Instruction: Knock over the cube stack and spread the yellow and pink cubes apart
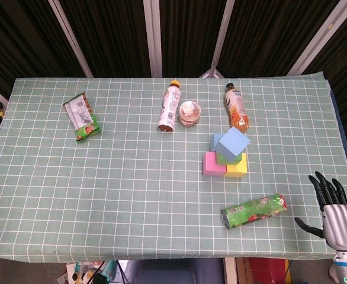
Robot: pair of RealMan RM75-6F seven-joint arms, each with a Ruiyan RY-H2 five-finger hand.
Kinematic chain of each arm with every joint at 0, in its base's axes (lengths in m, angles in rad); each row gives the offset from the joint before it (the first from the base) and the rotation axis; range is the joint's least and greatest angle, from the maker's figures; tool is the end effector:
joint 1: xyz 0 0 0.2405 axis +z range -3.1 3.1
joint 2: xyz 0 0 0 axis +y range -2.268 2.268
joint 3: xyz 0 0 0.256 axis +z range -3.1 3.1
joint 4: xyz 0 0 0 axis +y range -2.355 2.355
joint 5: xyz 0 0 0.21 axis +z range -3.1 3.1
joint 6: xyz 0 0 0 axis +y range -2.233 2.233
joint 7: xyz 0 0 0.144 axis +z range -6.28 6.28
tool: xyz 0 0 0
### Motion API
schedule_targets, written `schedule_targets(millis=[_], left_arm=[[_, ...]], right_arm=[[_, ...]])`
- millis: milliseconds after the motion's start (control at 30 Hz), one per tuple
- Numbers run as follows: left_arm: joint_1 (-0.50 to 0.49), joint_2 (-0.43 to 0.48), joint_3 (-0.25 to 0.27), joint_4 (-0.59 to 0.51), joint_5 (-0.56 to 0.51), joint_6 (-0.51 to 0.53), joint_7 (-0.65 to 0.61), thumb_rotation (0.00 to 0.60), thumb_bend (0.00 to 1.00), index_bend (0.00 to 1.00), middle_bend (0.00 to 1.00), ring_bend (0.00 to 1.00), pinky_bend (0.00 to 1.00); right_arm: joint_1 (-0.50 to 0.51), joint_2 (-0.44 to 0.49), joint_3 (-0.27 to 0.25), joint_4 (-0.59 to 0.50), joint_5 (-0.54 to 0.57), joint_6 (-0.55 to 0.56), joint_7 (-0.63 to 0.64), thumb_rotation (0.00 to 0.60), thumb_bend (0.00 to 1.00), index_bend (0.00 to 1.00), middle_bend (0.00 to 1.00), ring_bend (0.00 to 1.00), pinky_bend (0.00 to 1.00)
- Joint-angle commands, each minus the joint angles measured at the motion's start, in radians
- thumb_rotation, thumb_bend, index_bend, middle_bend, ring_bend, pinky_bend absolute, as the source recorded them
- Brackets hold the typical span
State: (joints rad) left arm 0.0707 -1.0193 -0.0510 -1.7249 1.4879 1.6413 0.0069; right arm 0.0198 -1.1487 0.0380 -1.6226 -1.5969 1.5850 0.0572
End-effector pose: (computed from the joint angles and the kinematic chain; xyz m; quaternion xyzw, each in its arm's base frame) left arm -0.3125 0.1314 0.2014 -0.5297 -0.3865 -0.3863 0.6487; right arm -0.2999 -0.1577 0.1553 0.5739 -0.3891 0.4422 0.5689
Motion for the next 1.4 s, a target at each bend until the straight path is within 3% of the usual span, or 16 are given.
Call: schedule_targets(millis=[33,800,1067,1233,1400], left_arm=[[-0.001,0.0,0.0,0.0,0.0,-0.001,0.001,0.6,0.15,0.18,0.03,0.0,0.0],[0.011,-0.002,0.005,-0.009,0.012,0.022,0.013,0.6,0.15,0.18,0.03,0.0,0.0],[0.015,0.002,0.009,-0.014,0.013,0.022,0.011,0.6,0.15,0.18,0.03,0.0,0.0],[0.011,0.0,0.01,-0.016,0.015,0.015,0.017,0.6,0.15,0.18,0.03,0.0,0.0],[0.016,0.002,0.009,-0.017,0.015,0.025,0.015,0.6,0.15,0.18,0.03,0.0,0.0]], right_arm=[[0.001,0.0,-0.001,0.0,-0.001,-0.002,0.0,0.6,0.09,0.01,0.0,0.11,0.0],[0.021,0.003,-0.021,-0.005,-0.013,-0.051,0.062,0.6,0.09,0.01,0.0,0.11,0.0],[0.031,0.008,-0.004,-0.023,0.001,-0.055,0.102,0.6,0.09,0.01,0.0,0.11,0.0],[0.103,0.079,0.044,-0.064,0.055,-0.158,0.185,0.6,0.09,0.01,0.0,0.11,0.0],[0.214,0.172,0.108,-0.131,0.194,-0.376,0.287,0.6,0.09,0.01,0.0,0.11,0.0]])
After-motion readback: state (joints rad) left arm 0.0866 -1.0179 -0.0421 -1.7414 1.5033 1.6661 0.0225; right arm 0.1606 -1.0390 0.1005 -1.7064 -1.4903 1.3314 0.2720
